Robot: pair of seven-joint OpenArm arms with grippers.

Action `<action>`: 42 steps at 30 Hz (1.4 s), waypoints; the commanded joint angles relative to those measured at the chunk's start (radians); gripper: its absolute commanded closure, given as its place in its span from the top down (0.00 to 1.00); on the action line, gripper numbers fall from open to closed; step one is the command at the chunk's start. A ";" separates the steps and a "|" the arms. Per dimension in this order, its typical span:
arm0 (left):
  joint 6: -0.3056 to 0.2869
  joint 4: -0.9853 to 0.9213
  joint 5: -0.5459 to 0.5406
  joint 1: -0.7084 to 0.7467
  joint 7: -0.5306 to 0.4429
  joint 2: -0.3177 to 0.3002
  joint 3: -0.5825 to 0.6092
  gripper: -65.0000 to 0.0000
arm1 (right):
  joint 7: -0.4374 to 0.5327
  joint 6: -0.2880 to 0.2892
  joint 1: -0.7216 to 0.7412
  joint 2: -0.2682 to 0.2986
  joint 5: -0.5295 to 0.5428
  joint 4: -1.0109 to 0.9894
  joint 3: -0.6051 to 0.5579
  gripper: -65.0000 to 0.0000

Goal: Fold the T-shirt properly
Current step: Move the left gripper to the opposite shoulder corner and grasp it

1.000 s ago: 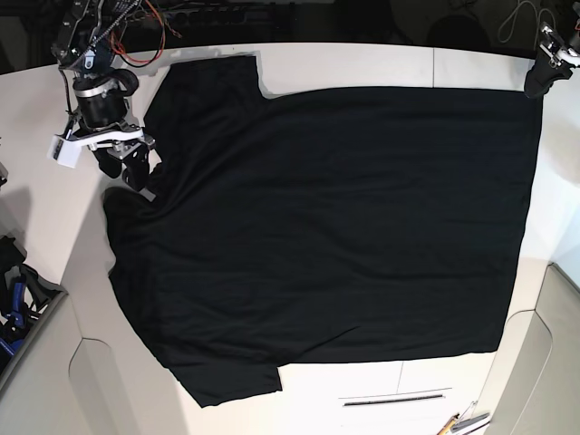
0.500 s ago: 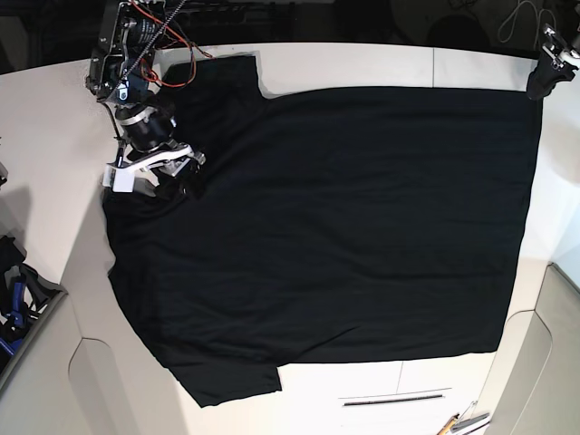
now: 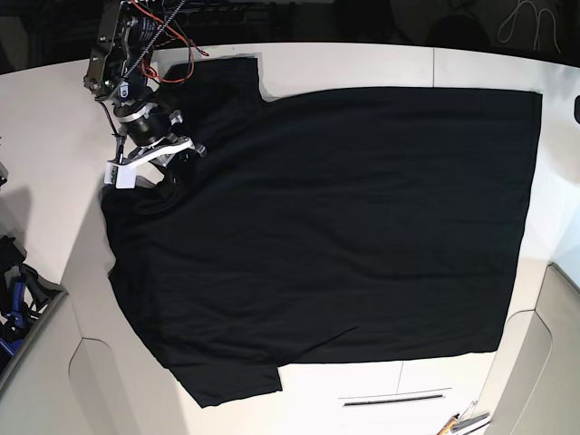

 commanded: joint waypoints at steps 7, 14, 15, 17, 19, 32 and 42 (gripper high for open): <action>-0.009 -0.066 0.133 -0.070 -0.060 -0.024 -0.003 0.50 | 0.008 0.037 0.005 0.003 0.005 0.018 0.002 0.00; -0.009 -0.204 0.122 -0.132 -0.053 -0.023 0.090 0.50 | 0.008 0.037 0.005 0.003 0.005 0.018 0.002 0.00; -0.009 -0.219 0.112 -0.135 -0.053 -0.024 0.119 0.50 | 0.008 0.037 0.005 0.003 0.005 0.018 0.002 0.00; -0.009 -0.232 0.089 -0.137 -0.042 -0.023 0.175 0.50 | 0.008 0.037 0.005 0.003 0.005 0.018 0.002 0.00; -0.009 -0.232 0.048 -0.138 -0.021 -0.023 0.224 0.50 | 0.008 0.037 0.005 0.003 0.005 0.018 0.002 0.00; -0.009 -0.231 -0.068 -0.138 0.069 -0.023 0.275 0.45 | 0.008 0.037 0.005 0.003 0.005 0.018 0.002 0.00; -0.009 -0.231 0.146 -0.137 0.013 -0.023 0.274 0.50 | 0.001 0.037 0.005 0.003 0.005 0.018 0.002 0.00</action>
